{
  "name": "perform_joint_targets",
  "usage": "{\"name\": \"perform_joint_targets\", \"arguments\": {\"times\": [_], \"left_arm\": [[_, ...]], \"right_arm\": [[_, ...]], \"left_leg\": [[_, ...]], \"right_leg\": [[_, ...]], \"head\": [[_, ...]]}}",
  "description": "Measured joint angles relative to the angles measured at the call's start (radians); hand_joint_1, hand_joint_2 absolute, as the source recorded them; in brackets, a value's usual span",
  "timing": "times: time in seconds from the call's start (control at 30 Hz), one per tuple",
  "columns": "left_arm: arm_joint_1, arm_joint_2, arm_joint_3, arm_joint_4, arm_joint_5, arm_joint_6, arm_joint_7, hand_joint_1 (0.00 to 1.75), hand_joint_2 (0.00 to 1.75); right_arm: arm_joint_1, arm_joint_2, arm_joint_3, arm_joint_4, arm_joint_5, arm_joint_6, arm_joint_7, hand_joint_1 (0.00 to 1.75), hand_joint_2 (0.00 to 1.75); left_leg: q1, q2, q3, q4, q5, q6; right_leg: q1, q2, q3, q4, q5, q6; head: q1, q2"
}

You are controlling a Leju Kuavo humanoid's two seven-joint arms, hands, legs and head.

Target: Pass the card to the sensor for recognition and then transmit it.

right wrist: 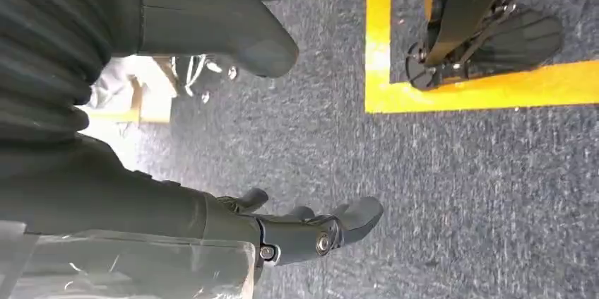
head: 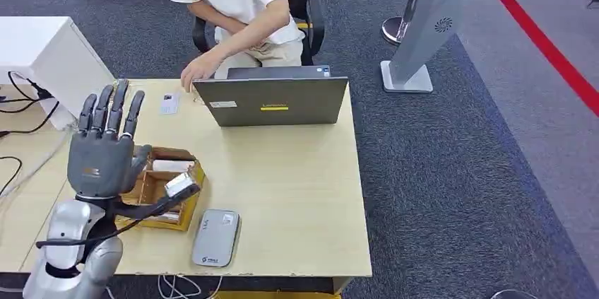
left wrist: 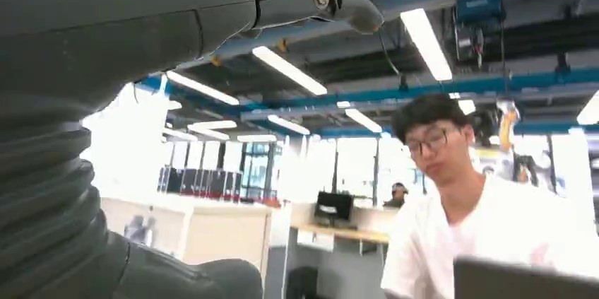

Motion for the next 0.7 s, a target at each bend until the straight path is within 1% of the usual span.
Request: {"name": "perform_joint_targets", "arguments": {"times": [0.13, 0.3, 0.53, 0.7], "left_arm": [[0.066, 0.028, 0.000, -0.056, 0.037, -0.065, 0.009, 0.00, 1.75], [0.122, 0.047, 0.000, -0.088, 0.061, -0.130, 0.016, 0.00, 1.75], [0.186, 0.057, 0.016, -0.100, 0.078, -0.141, 0.030, 0.00, 1.75], [0.208, 0.058, 0.035, -0.104, 0.102, -0.169, 0.032, 0.00, 1.75]], "right_arm": [[0.004, -0.002, -0.019, -0.003, -0.009, 0.007, -0.003, 0.00, 1.75], [0.005, -0.003, -0.037, -0.006, -0.016, 0.007, -0.003, 0.00, 1.75], [0.006, -0.006, -0.050, -0.011, -0.016, 0.006, -0.003, 0.00, 1.75], [0.006, -0.008, -0.060, -0.014, -0.014, 0.007, -0.001, 0.00, 1.75]], "left_leg": [[0.000, 0.000, 0.000, 0.000, 0.000, 0.000], [0.000, 0.000, 0.000, 0.000, 0.000, 0.000], [0.000, 0.000, 0.000, 0.000, 0.000, 0.000], [0.000, 0.000, 0.000, 0.000, 0.000, 0.000]], "right_leg": [[0.000, 0.000, 0.000, 0.000, 0.000, 0.000], [0.000, 0.000, 0.001, 0.000, 0.000, 0.000], [0.000, 0.000, 0.000, 0.000, 0.000, 0.000], [0.000, 0.000, 0.001, 0.000, 0.000, 0.000]], "head": [[0.000, 0.000], [0.000, 0.000], [0.000, 0.000], [0.000, 0.000]]}}
